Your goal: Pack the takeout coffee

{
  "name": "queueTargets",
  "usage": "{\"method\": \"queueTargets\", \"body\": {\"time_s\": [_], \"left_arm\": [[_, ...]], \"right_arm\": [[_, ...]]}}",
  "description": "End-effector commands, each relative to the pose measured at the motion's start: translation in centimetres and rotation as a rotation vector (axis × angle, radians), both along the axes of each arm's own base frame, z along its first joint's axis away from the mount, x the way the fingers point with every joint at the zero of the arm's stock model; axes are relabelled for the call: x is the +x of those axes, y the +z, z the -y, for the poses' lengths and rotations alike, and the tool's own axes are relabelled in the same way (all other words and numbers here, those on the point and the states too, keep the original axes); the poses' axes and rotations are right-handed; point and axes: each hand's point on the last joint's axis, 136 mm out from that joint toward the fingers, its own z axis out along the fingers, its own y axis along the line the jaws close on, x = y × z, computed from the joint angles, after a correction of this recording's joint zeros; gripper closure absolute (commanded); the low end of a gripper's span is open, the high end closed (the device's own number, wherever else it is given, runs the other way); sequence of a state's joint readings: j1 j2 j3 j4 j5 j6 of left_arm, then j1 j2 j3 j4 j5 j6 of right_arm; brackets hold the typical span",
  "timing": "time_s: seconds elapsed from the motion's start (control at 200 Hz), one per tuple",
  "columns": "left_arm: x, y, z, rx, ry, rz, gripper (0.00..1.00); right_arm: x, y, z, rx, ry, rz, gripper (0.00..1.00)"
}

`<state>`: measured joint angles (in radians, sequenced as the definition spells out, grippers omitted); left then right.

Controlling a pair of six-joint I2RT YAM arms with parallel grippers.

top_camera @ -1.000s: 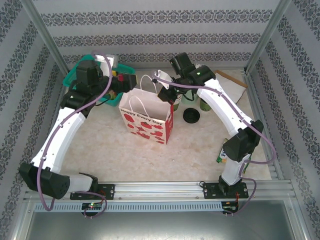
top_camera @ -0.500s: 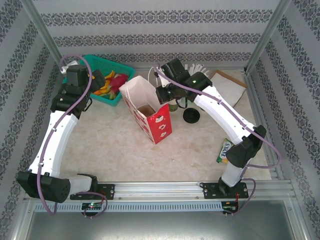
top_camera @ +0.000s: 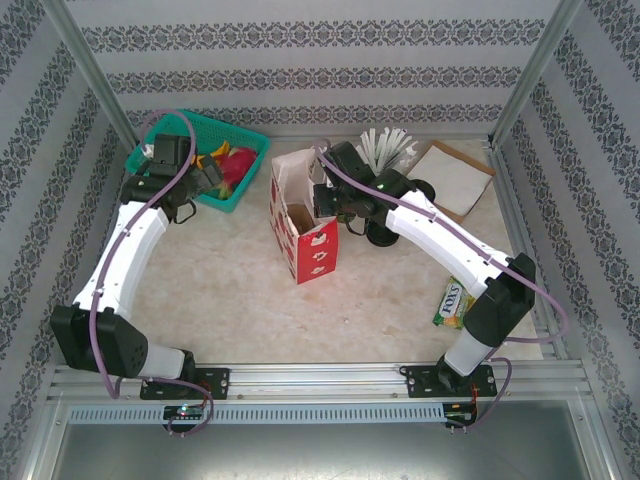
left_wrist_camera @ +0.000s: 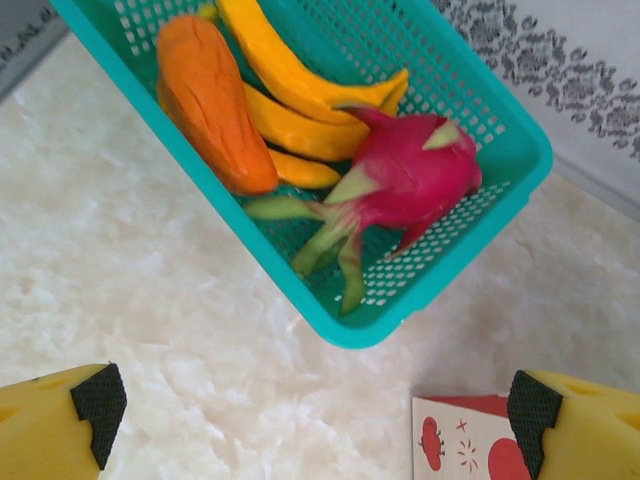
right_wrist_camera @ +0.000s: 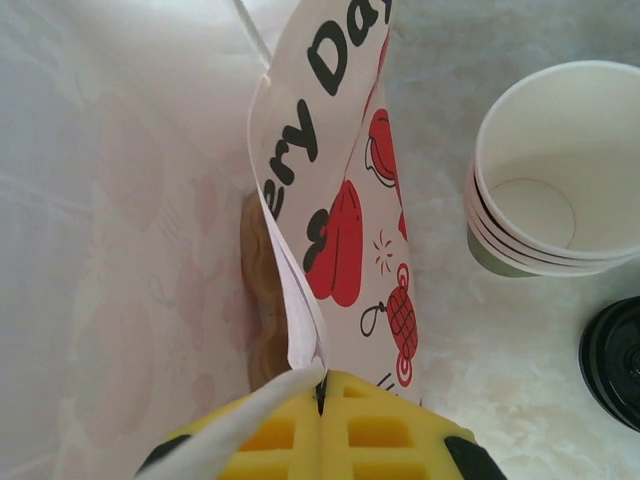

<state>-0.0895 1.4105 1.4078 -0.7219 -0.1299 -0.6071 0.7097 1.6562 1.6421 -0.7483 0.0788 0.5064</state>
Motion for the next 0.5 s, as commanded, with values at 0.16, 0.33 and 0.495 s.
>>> {"method": "queueTargets", "body": {"time_s": [0.16,0.33,0.495], "left_arm": [[-0.4,-2.9,2.0,-0.043,-0.050,-0.115,0.00],[-1.0,-5.1,3.7,-0.063,-0.062,-0.171,0.00],[-1.4,-7.9,6.1,-0.098,-0.075,-0.223,0.00]], "right_arm": [[-0.8,0.9,1.5,0.016,-0.075,0.023,1.00],[-1.2,1.0,2.3,0.035,-0.122,0.009,1.00],[-1.6,0.6,2.8,0.049,-0.213,-0.002,1.00]]}}
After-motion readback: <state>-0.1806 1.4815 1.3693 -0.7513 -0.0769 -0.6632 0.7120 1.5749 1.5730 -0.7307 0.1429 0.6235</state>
